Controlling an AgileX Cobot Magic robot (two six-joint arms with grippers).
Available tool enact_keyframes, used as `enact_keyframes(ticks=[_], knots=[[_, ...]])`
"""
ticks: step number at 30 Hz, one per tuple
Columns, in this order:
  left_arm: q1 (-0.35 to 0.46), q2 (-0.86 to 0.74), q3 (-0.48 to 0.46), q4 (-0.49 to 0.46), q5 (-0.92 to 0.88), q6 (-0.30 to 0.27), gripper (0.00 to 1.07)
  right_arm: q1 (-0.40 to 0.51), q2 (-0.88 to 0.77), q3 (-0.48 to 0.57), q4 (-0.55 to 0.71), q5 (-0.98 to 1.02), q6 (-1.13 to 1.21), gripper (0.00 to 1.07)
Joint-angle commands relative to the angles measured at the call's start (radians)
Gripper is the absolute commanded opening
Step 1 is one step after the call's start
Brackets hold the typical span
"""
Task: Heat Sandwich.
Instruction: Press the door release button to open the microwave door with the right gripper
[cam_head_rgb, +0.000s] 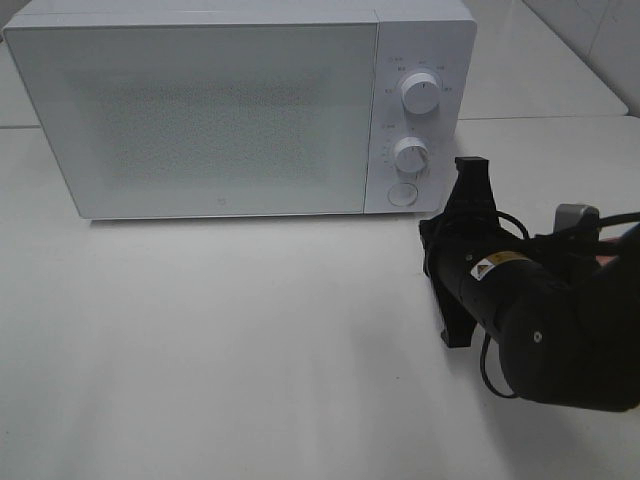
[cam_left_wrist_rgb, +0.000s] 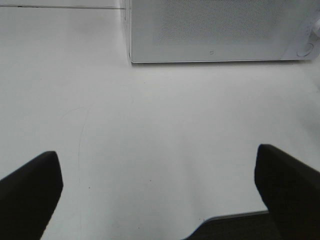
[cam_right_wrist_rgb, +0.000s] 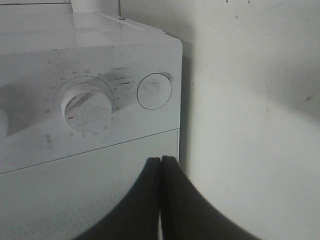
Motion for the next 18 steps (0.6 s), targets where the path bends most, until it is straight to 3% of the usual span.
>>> enact_keyframes(ticks=[1, 18], knots=[[-0.003, -0.022, 0.003, -0.001, -0.013, -0.007, 0.99, -0.033, 0.037, -0.055, -0.046, 0.008, 0.005, 0.0], [-0.003, -0.022, 0.003, -0.001, -0.013, -0.007, 0.99, -0.161, 0.199, -0.271, -0.154, 0.085, 0.018, 0.0]])
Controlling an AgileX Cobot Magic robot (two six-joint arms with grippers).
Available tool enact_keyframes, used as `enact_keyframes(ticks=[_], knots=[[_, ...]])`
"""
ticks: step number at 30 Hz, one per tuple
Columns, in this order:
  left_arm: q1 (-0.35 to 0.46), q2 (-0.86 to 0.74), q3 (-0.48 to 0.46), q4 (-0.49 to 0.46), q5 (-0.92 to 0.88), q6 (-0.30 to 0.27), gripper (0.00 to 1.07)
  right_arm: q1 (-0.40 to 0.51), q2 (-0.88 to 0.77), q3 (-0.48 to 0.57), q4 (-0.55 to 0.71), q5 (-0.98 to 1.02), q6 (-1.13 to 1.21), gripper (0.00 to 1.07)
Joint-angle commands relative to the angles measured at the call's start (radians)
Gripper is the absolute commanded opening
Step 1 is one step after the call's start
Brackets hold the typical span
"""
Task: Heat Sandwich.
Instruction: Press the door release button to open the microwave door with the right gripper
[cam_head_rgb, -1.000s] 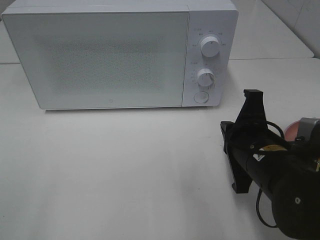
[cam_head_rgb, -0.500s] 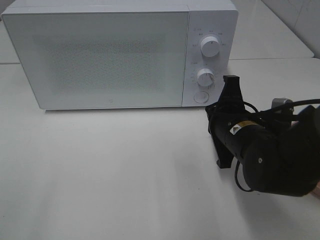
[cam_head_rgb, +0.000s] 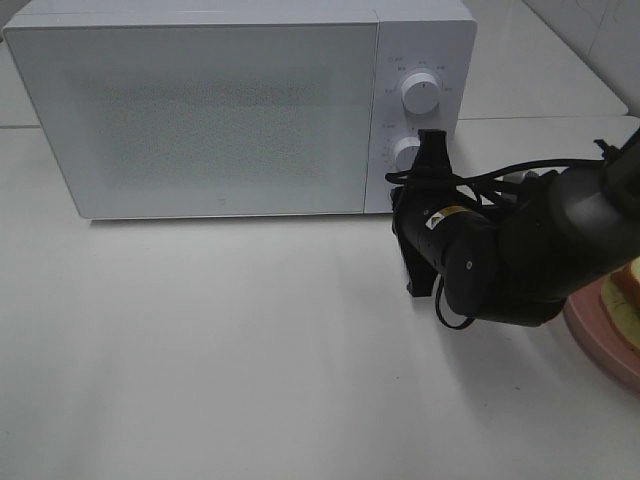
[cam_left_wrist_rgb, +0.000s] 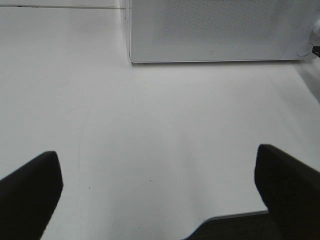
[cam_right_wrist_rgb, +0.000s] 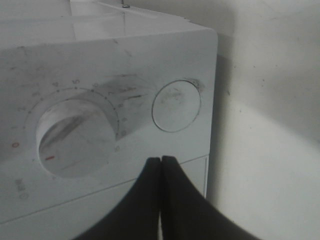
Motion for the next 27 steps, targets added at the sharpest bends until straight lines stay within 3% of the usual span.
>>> enact_keyframes(ticks=[1, 27], knots=[[-0.003, -0.022, 0.003, -0.001, -0.013, -0.007, 0.99, -0.026, 0.025, -0.033, -0.017, 0.014, 0.003, 0.0], [-0.003, -0.022, 0.003, -0.001, -0.013, -0.007, 0.99, -0.115, 0.139, -0.163, -0.015, -0.015, 0.006, 0.0]])
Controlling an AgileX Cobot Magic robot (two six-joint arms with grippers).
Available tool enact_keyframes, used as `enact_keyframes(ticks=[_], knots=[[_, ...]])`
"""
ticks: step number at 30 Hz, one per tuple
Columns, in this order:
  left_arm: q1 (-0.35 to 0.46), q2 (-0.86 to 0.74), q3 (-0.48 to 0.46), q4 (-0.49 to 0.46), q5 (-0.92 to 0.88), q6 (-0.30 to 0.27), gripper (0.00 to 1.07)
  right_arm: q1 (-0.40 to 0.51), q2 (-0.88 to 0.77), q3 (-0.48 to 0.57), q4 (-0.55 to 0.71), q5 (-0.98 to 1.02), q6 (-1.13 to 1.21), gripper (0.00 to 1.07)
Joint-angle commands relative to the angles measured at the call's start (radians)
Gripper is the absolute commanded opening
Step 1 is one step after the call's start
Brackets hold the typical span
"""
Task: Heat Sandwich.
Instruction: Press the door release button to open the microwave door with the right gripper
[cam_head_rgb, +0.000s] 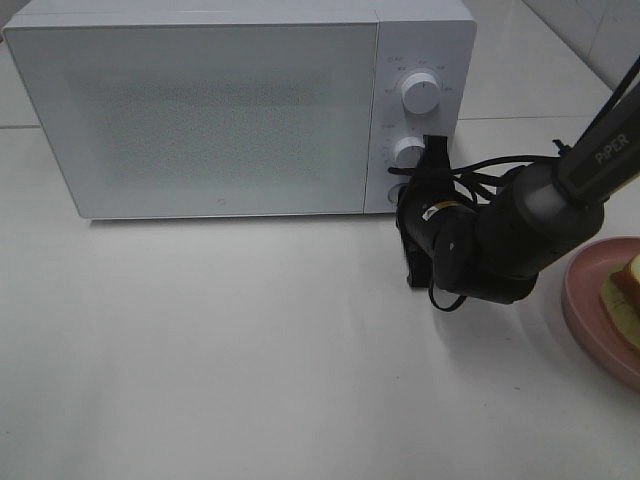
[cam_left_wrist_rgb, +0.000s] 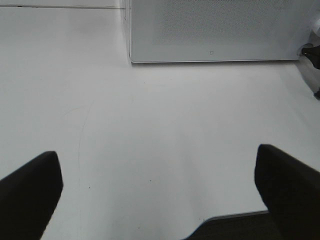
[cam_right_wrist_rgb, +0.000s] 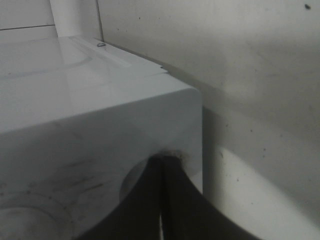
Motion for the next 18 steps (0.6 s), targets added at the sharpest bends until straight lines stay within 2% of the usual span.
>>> enact_keyframes(ticks=[1, 18], knots=[[-0.003, -0.022, 0.003, -0.001, -0.013, -0.007, 0.99, -0.024, -0.001, -0.032, 0.001, -0.05, -0.021, 0.0], [-0.003, -0.022, 0.003, -0.001, -0.013, -0.007, 0.99, -0.024, 0.039, -0.148, 0.032, -0.216, -0.077, 0.0]])
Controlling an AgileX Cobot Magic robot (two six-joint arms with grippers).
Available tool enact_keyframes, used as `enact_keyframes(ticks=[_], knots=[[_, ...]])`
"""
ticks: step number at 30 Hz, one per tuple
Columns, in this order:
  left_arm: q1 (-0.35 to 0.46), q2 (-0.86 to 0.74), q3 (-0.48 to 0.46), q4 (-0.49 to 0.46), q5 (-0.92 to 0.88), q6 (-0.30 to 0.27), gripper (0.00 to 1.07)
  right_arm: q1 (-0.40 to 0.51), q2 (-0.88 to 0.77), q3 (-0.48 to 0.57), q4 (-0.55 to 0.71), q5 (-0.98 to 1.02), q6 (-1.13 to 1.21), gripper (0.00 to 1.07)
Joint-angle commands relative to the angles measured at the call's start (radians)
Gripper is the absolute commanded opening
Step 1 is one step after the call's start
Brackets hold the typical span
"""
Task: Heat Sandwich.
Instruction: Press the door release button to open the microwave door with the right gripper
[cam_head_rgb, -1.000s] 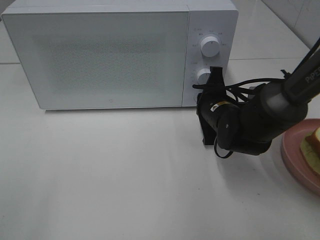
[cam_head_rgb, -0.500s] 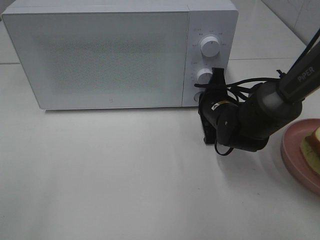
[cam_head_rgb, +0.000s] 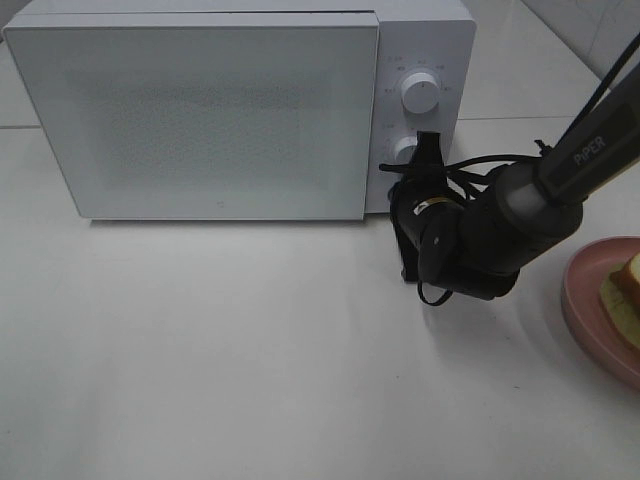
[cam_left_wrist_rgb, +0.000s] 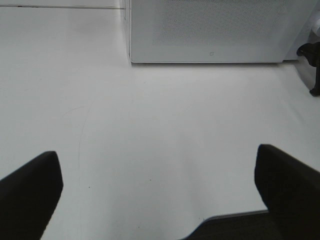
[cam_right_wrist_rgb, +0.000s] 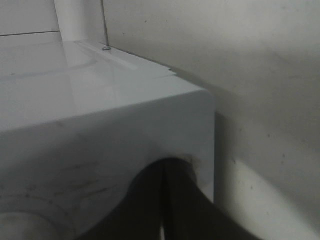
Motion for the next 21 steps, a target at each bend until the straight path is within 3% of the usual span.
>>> enact_keyframes(ticks=[1, 21], knots=[[-0.003, -0.022, 0.003, -0.001, -0.013, -0.007, 0.99, -0.029, 0.015, -0.098, -0.023, -0.2, -0.021, 0.0], [-0.003, -0.017, 0.003, -0.001, -0.013, -0.007, 0.99, -0.026, 0.025, -0.131, -0.028, -0.098, -0.048, 0.0]])
